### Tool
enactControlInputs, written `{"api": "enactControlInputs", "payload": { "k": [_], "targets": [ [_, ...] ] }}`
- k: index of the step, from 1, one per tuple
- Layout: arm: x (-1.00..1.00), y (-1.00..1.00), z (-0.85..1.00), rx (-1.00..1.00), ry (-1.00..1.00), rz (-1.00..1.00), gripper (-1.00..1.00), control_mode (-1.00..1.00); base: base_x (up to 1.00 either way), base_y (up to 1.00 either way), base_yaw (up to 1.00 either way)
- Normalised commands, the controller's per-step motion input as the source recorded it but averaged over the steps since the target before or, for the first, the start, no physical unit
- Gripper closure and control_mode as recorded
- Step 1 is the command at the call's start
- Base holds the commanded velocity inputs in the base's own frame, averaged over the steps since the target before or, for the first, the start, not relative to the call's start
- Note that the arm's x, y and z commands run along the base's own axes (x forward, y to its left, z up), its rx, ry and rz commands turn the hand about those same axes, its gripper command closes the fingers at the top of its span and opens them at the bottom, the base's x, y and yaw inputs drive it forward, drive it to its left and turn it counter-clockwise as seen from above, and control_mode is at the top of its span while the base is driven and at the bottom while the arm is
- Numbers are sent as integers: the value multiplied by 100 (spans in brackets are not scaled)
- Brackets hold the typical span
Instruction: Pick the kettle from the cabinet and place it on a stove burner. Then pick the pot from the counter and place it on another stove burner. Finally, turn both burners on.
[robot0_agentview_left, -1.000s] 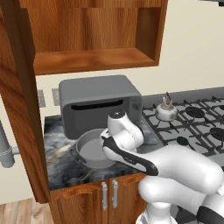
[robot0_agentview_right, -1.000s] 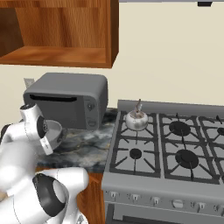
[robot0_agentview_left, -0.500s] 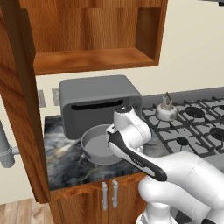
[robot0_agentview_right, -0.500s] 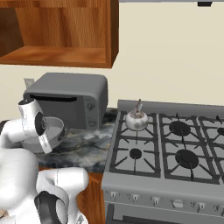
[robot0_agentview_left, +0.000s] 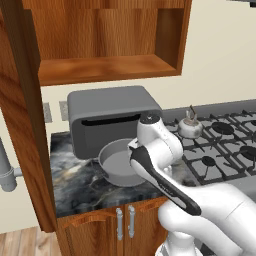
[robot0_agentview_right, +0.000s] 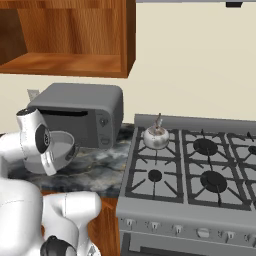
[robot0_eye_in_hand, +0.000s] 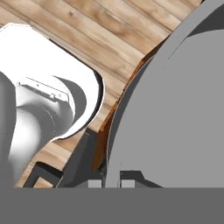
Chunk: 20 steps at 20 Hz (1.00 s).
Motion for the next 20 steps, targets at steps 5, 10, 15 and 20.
{"api": "enactControlInputs", "payload": {
  "k": [5, 10, 15, 20],
  "targets": [
    [-27, -12, 37, 0, -1, -6, 100, -100, 0, 0, 0],
    [-31, -9, 39, 0, 0, -5, 100, -100, 0, 0, 0],
    [-35, -10, 43, 0, 0, -6, 100, -100, 0, 0, 0],
    [-34, -11, 41, 0, -2, -5, 100, -100, 0, 0, 0]
  ]
}}
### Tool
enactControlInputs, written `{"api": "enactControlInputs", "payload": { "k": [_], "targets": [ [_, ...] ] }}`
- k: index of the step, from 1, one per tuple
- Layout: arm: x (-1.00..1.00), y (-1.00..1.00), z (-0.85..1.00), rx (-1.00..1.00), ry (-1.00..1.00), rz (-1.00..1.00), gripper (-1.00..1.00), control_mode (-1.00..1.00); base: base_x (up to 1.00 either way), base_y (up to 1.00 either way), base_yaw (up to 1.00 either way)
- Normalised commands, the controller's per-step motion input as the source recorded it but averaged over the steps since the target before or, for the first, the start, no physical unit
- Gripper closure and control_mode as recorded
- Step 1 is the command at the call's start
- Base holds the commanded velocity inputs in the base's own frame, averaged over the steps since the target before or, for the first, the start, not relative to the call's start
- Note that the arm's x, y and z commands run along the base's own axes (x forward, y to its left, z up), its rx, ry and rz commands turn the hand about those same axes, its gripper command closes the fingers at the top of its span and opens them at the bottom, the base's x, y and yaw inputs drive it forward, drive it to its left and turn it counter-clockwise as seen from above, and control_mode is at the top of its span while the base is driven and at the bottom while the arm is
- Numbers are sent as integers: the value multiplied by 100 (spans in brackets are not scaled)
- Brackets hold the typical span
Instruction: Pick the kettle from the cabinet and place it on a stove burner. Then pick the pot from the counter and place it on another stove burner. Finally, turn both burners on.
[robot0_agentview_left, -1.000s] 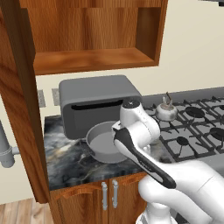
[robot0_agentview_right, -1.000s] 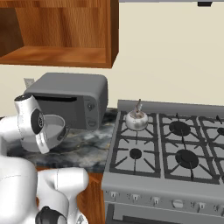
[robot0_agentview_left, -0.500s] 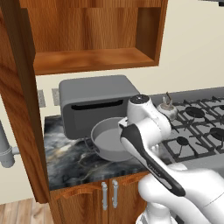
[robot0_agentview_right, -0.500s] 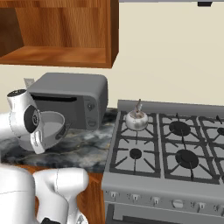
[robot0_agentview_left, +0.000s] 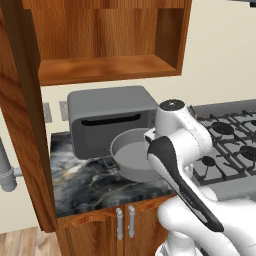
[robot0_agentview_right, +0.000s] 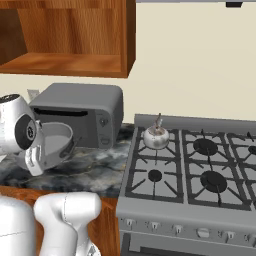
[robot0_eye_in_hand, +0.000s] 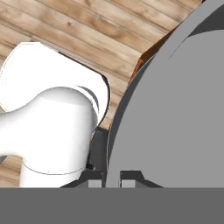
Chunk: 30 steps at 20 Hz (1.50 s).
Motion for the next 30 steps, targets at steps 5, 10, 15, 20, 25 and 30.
{"api": "enactControlInputs", "payload": {
  "k": [5, 10, 15, 20, 25, 30],
  "targets": [
    [-35, -13, 30, 0, -3, -4, 100, -100, 0, 0, 0],
    [-40, -17, 11, 0, -6, -2, 100, -100, 0, 0, 0],
    [-29, -29, 0, 0, -13, 0, 100, -100, 0, 0, 0],
    [-16, -26, 3, 0, -10, 0, 100, -100, 0, 0, 0],
    [0, 0, 0, 0, 0, 0, 100, -100, 0, 0, 0],
    [-24, 1, 0, 0, -5, 0, 100, -100, 0, 0, 0]
  ]
}}
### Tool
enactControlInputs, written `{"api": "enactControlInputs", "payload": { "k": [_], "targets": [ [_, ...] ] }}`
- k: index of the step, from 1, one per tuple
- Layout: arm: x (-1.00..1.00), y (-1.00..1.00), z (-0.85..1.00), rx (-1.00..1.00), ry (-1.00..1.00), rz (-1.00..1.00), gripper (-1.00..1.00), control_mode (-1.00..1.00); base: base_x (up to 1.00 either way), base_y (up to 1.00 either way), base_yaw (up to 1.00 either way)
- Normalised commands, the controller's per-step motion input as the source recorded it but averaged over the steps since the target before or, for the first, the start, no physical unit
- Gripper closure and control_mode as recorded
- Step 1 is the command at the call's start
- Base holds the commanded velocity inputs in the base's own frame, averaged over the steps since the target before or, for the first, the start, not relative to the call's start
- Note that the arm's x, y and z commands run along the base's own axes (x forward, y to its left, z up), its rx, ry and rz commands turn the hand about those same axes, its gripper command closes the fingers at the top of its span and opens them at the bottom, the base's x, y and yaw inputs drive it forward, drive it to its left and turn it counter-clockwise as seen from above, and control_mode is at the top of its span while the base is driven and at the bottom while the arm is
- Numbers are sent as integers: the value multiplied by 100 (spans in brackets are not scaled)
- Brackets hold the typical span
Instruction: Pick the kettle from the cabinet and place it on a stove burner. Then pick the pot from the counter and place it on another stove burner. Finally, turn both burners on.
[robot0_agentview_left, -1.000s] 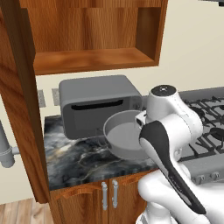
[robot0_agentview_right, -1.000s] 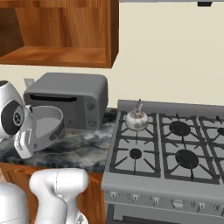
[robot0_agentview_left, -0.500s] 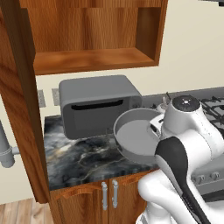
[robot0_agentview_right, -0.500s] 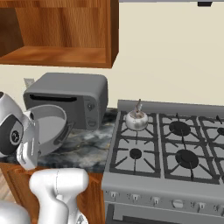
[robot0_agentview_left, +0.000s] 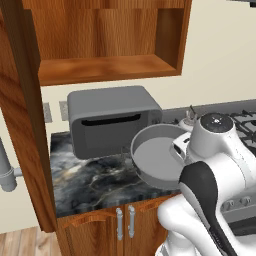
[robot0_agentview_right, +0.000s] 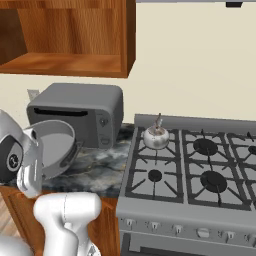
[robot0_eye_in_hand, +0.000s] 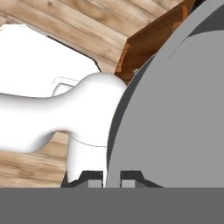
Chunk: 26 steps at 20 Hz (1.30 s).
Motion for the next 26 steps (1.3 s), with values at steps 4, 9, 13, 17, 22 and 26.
{"api": "enactControlInputs", "payload": {
  "k": [4, 9, 13, 17, 22, 26],
  "targets": [
    [0, 0, 0, 0, 0, 0, 100, 100, -77, 15, 0],
    [0, 0, 0, 0, 0, 0, 100, 100, -61, 8, 0],
    [0, 0, 0, 0, 0, 0, 100, 100, -29, -6, 0],
    [0, 0, 0, 0, 0, 0, 100, 100, -5, -36, 0],
    [0, 0, 0, 0, 0, 0, 100, 100, -2, -49, 0],
    [0, 0, 0, 0, 0, 0, 100, 100, -10, -60, 0]
  ]
}}
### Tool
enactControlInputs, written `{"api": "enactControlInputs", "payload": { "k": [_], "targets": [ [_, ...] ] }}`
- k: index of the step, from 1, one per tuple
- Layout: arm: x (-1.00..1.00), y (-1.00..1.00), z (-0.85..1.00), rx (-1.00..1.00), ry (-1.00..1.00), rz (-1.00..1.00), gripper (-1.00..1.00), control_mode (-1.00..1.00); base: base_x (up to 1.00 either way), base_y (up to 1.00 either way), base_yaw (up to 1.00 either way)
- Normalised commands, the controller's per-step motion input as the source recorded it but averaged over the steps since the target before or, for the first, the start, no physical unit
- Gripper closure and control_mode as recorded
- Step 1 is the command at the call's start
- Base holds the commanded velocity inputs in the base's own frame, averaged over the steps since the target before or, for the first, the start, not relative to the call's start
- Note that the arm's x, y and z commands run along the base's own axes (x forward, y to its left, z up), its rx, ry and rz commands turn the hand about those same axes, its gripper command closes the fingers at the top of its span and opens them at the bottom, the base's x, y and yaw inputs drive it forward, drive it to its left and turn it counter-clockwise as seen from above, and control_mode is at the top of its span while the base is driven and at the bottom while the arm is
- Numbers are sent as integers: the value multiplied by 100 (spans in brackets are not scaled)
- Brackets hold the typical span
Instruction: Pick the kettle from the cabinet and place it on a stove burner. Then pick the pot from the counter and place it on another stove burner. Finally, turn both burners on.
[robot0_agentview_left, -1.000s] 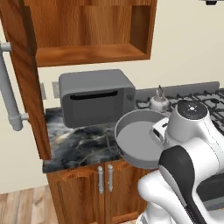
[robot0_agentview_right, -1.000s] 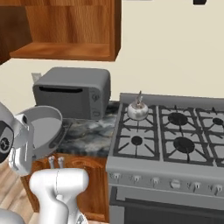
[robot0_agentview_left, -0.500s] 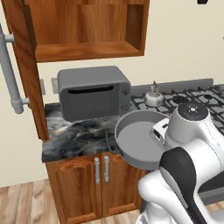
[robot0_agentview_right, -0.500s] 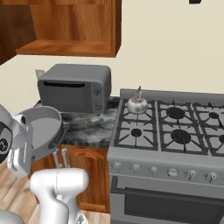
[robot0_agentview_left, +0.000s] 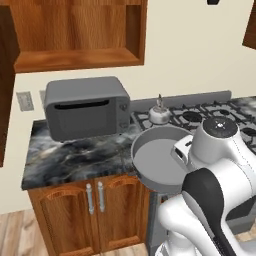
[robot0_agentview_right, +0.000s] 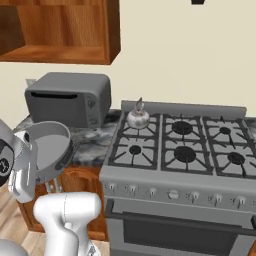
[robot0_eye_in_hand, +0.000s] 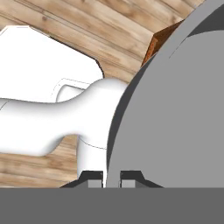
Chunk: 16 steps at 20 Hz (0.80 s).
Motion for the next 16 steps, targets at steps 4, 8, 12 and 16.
{"api": "enactControlInputs", "payload": {
  "k": [4, 8, 12, 16],
  "targets": [
    [0, 0, 0, 0, 0, 0, 100, 100, -11, -61, 0],
    [0, 0, 0, 0, 0, 0, 100, 100, -5, -63, 0],
    [0, 0, 0, 0, 0, 0, 100, 100, -11, -73, 3],
    [0, 0, 0, 0, 0, 0, 100, 100, -11, -71, 11]
  ]
}}
